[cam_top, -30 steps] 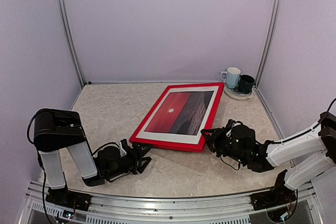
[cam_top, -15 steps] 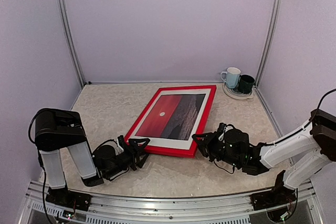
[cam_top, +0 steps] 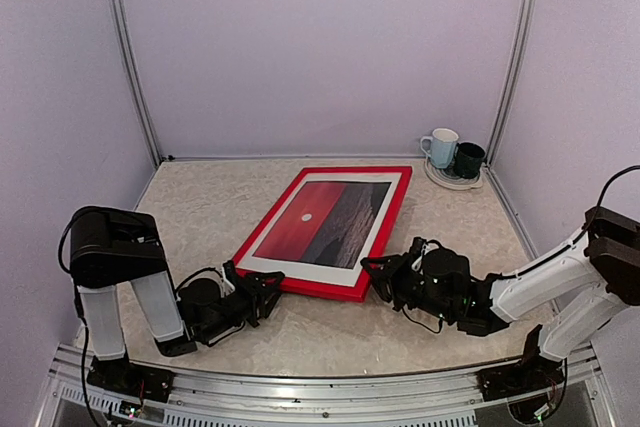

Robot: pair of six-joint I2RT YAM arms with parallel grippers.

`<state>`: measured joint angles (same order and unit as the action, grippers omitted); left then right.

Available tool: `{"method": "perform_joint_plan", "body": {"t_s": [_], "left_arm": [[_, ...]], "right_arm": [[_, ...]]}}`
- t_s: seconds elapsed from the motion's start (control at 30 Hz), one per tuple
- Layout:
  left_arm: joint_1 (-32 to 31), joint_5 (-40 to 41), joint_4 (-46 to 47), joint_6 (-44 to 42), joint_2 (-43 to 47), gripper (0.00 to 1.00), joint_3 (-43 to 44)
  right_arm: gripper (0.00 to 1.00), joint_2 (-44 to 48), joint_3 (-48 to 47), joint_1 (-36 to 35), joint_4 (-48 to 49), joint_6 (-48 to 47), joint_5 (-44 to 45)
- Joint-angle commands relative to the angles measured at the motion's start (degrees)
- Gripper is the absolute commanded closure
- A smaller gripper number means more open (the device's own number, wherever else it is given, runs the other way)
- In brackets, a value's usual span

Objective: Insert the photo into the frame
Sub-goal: Pass from the right arm to the left

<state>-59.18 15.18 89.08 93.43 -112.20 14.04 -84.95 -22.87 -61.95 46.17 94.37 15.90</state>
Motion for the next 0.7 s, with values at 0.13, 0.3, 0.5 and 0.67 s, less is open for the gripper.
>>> {"method": "perform_joint_plan", "body": {"t_s": [0.13, 0.3, 0.5, 0.67], "left_arm": [[1.0, 1.2, 7.9, -1.2, 1.1, 0.75, -1.4], [2.0, -0.8, 5.4, -1.4, 2.9, 0.78, -1.7], [3.4, -3.2, -3.1, -3.3, 8.7, 0.78, -2.3], [4.8, -7.3, -17.1, -6.7, 17.4, 0.78, -1.3]], "right_arm": [[0.61, 5.3, 2.1, -2.2, -11.6, -1.0, -3.9], [0.42, 9.5, 2.9, -1.9, -18.8, -5.0, -3.7], [0.35, 19.4, 4.4, -1.5, -30.9, -11.9, -2.6], [0.29, 27.2, 2.6, 1.7, -40.3, -24.6, -2.6]]}}
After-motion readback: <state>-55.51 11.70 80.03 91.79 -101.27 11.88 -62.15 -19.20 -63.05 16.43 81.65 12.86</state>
